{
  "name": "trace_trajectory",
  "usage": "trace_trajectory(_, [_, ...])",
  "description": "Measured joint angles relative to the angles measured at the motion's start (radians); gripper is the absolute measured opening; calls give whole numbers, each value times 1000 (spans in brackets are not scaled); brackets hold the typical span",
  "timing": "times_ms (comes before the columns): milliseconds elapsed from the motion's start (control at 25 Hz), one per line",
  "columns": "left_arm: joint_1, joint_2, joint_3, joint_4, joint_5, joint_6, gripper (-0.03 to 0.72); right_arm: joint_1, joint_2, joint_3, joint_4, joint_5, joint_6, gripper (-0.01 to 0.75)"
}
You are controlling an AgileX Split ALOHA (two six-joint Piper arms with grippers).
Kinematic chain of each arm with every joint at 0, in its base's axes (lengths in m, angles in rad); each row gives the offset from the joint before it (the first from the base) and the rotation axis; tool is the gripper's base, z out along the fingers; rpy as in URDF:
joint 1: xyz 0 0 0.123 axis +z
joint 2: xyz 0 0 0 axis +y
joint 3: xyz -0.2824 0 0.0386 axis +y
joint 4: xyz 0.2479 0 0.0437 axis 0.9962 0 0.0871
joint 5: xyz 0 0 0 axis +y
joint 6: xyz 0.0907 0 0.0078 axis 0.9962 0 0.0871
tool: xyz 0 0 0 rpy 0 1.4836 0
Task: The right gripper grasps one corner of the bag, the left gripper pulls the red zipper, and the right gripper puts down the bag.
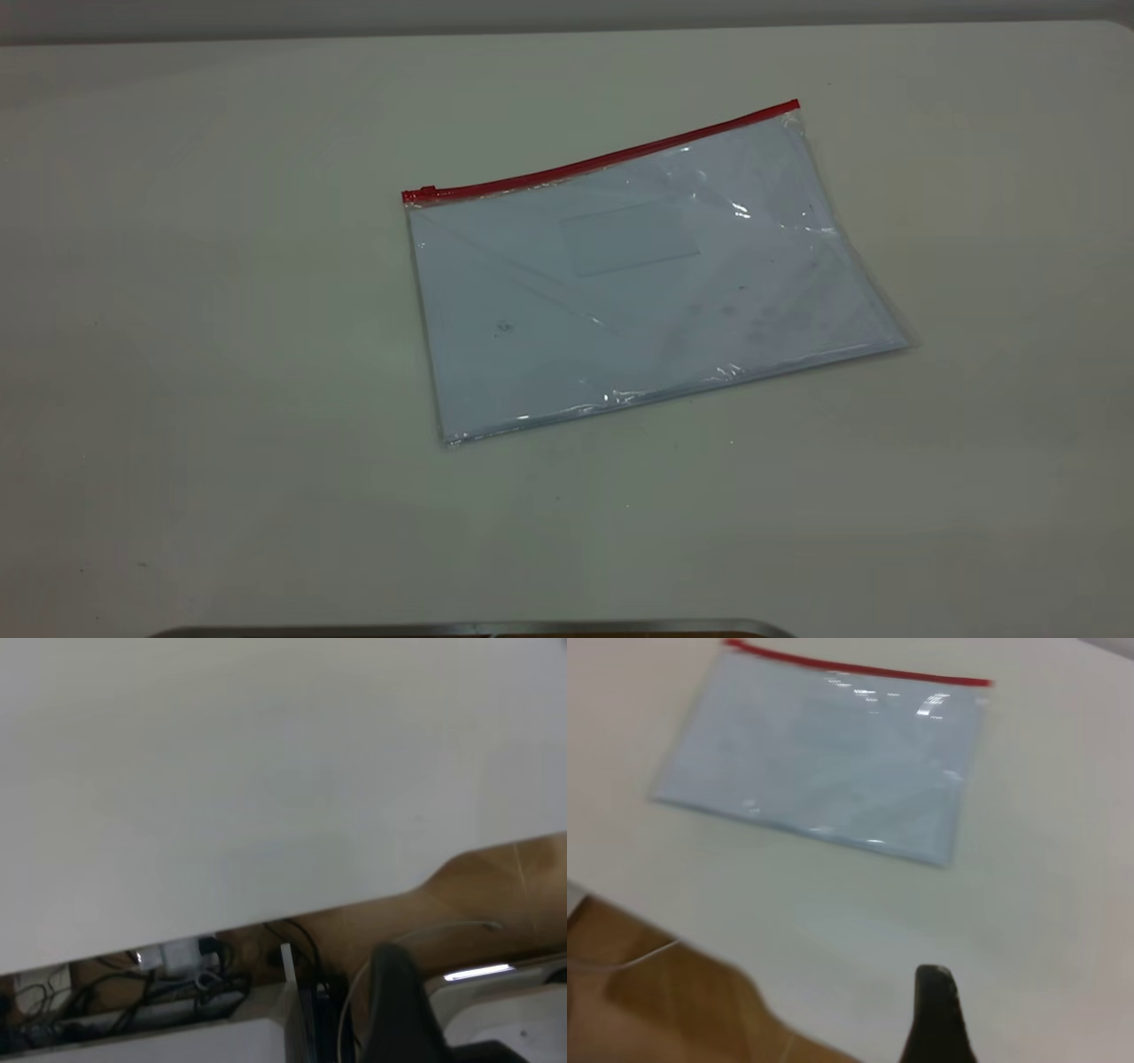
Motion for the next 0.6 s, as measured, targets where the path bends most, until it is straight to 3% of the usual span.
trace_trajectory(200, [0, -50, 76, -41, -4, -7, 522, 0, -84, 80, -94, -8, 68, 588])
trace_trajectory(600, [0, -54, 126, -76, -39, -2, 522, 0, -122, 88, -134, -12, 115, 587])
